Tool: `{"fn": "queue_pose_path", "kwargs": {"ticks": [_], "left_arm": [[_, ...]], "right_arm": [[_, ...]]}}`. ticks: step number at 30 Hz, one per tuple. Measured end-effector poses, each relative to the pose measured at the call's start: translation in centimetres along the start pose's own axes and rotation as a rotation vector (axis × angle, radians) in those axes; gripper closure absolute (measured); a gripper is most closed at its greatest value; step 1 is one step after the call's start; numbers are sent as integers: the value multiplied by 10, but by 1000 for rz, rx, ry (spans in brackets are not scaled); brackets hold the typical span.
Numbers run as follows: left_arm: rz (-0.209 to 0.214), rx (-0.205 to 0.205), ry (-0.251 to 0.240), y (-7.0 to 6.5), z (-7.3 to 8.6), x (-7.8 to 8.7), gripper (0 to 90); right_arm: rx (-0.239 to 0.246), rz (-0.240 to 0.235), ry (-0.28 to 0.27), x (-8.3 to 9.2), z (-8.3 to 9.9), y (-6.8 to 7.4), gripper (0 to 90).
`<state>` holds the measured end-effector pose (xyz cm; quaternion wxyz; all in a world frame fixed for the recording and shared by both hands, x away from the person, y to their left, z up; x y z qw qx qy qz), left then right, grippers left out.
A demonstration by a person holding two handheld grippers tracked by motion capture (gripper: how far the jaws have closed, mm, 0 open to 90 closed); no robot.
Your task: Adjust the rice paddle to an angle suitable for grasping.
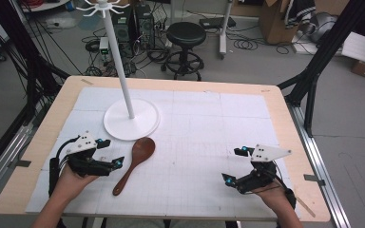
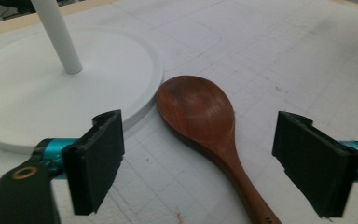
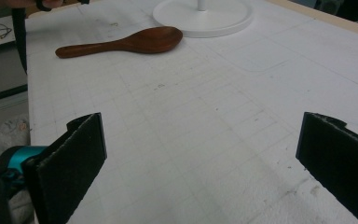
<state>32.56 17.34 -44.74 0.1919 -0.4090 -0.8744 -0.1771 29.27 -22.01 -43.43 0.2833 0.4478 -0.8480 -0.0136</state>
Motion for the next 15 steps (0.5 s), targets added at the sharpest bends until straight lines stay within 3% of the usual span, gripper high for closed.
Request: {"fn": "queue_pose_path", "kwargs": {"ticks": [9, 12, 15], "left_arm": [[-16, -10, 38, 4, 2, -5, 382], [-27, -15, 73, 6, 3, -8, 460], [-6, -21, 87, 5, 2, -11, 526]], "right_arm": [[-1, 2, -2, 1, 0, 0, 6], [-1, 2, -3, 1, -1, 0, 6], [-5, 1, -4, 1, -1, 0, 6]]}}
Point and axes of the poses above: each handheld gripper's, and its own axes: x roughly backward along the jaws, z roughly out of its underside, y roughly to its left, the point moved 8 cm from there along -x, roughly forward along the jaws, and after that the axes turned 14 degrees about -x, right-handed, at the moved point
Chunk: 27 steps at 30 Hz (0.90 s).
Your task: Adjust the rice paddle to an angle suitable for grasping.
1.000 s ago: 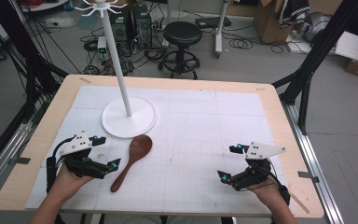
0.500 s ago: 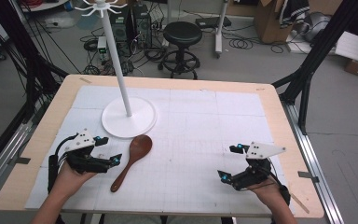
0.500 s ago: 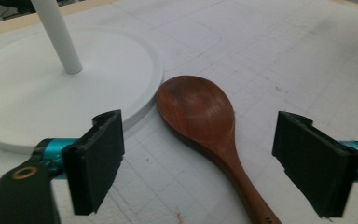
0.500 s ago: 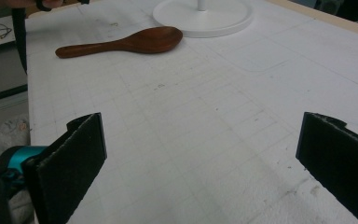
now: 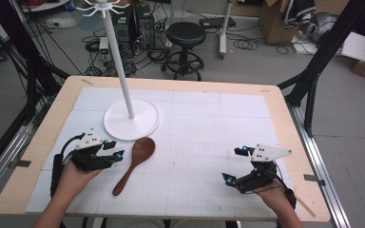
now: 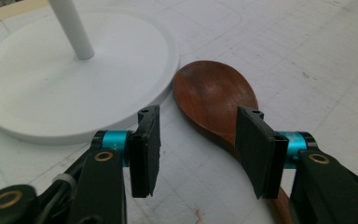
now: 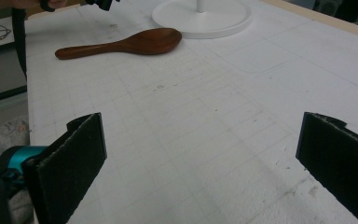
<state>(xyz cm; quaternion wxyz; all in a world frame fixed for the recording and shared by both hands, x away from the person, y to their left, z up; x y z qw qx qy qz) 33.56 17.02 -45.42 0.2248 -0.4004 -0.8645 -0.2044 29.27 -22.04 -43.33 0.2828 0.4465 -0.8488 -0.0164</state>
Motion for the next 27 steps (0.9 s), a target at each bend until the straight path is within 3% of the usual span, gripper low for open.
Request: {"fn": "queue_pose_path", "kwargs": {"ticks": [6, 11, 13, 19, 27], "left_arm": [[14, -16, 54, 1, -2, -8, 738], [13, -14, 107, 2, 2, -15, 847], [13, -21, 144, 2, 5, -19, 868], [12, -4, 195, 5, 10, -28, 896], [49, -20, 253, 4, 12, -39, 898]], "right_arm": [[-1, 3, -4, 1, -1, 0, 6], [-1, 3, -7, 1, -1, -1, 6], [-1, 4, -6, 1, -1, -1, 6], [-1, 4, -9, 1, -2, -1, 6], [-3, 5, -10, 2, -2, -1, 6]]}}
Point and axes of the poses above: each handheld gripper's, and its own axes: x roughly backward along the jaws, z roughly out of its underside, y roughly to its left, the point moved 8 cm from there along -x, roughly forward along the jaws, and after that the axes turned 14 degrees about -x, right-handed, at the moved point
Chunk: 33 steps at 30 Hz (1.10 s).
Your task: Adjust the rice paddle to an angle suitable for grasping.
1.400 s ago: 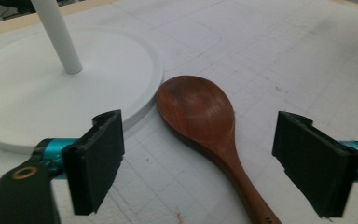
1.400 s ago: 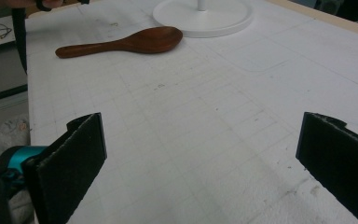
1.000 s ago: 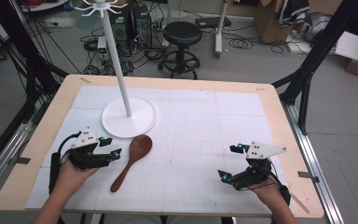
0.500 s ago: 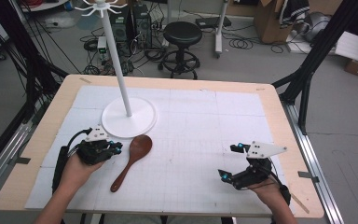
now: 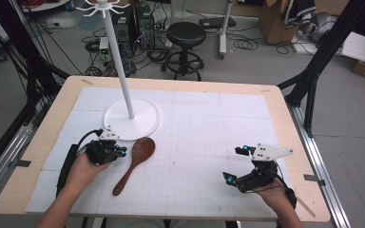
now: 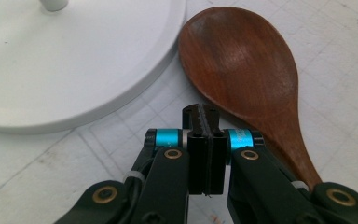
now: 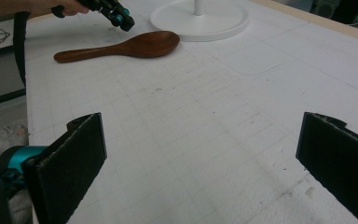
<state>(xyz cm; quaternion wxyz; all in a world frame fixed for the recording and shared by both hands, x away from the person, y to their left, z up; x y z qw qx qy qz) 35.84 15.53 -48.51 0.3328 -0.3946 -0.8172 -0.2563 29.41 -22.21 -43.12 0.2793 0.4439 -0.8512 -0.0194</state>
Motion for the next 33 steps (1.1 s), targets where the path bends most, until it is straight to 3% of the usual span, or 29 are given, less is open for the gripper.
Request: {"fn": "queue_pose_path", "kwargs": {"ticks": [3, 15, 20, 28, 33], "left_arm": [[8, 2, 39, -1, 2, -5, 897], [47, 5, 73, 3, 5, -13, 898], [47, -13, 74, 2, 2, -16, 898], [59, -72, 90, -3, -8, -22, 899], [109, -161, 88, -12, -17, -28, 899]], "right_arm": [[-2, -1, 0, 1, 0, 1, 6], [-2, 4, 0, 1, 0, -1, 6], [-1, 3, -3, 2, 0, -1, 6], [2, 3, -3, 1, 0, -1, 6], [2, -1, -2, 2, 0, 0, 6]]}}
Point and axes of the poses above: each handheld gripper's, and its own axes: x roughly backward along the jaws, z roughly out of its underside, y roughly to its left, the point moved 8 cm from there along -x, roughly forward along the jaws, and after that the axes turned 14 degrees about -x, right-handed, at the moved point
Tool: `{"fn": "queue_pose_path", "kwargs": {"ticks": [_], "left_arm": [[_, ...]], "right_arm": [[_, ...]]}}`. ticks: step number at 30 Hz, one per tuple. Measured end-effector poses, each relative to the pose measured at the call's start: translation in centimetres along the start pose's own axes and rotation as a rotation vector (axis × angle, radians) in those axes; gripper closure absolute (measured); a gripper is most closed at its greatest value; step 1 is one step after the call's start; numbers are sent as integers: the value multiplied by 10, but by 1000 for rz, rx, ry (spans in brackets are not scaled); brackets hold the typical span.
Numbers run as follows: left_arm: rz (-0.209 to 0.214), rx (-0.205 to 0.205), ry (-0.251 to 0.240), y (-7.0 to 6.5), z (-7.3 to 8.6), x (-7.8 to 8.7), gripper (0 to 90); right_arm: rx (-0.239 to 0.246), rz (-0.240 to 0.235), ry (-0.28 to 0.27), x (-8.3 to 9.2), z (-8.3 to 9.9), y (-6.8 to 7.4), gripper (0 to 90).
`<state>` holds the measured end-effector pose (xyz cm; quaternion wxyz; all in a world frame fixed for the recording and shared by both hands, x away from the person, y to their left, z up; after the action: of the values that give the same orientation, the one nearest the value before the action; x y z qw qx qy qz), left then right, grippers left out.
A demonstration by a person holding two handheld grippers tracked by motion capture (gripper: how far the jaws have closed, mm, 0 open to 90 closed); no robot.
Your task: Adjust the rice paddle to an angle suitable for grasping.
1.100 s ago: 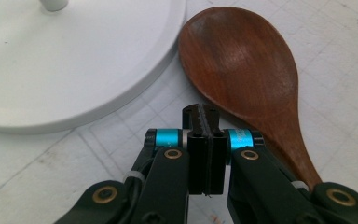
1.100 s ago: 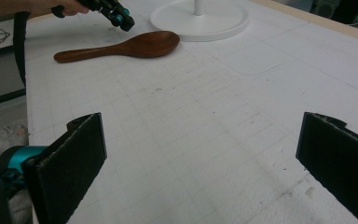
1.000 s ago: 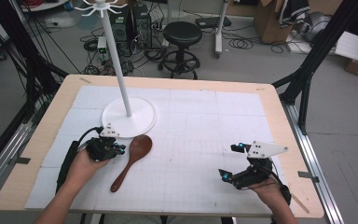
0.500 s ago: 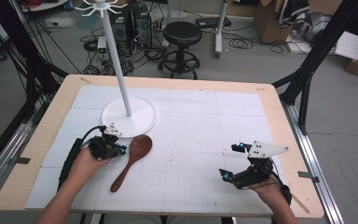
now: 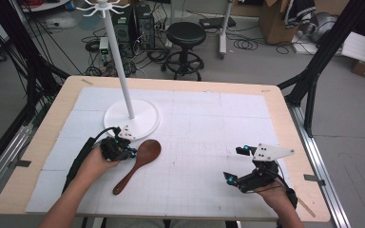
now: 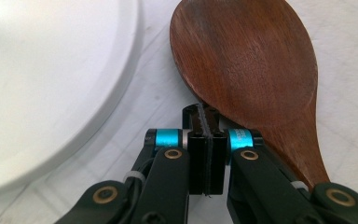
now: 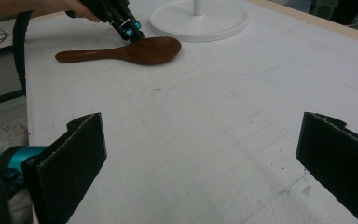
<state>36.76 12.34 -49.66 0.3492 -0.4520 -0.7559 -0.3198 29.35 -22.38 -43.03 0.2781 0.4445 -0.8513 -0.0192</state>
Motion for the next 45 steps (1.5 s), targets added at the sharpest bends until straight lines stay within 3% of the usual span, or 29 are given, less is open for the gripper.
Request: {"fn": "queue_pose_path", "kwargs": {"ticks": [1, 8, 14, 23, 26, 29, 37, 38, 45], "left_arm": [[0, 0, 0, 0, 0, 0, 899], [44, -110, 2, -8, -8, -2, 899], [66, -174, -4, -14, -17, -3, 900], [80, -192, -26, -16, -19, -3, 900], [42, -144, 8, -7, -14, -3, 900], [36, -146, 18, -5, -13, -5, 899], [54, -190, 20, -13, -21, -9, 900], [70, -216, 19, -17, -24, -10, 900], [142, -298, -5, -36, -40, -16, 899]], "right_arm": [[0, 0, 0, 0, 0, 0, 6], [-2, 0, 1, 0, 0, 0, 6], [1, 2, -2, 1, 0, 0, 6], [0, 1, 4, 0, 1, 0, 6], [1, 1, -1, 1, 0, 0, 6], [1, 4, -2, 1, 0, -1, 6], [3, 1, 0, 1, 0, 0, 6], [2, 0, -1, 1, 0, 0, 6], [-1, 2, 2, 2, 1, 0, 6]]}}
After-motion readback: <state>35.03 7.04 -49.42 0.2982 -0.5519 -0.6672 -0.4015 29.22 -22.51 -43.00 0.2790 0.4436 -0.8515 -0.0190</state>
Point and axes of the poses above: each handheld gripper's, and its own axes: x roughly backward along the jaws, z roughly out of its underside, y roughly to its left, the point moved 8 cm from there along -x, roughly forward along the jaws, and after that the axes turned 14 degrees about -x, right-handed, at the moved point
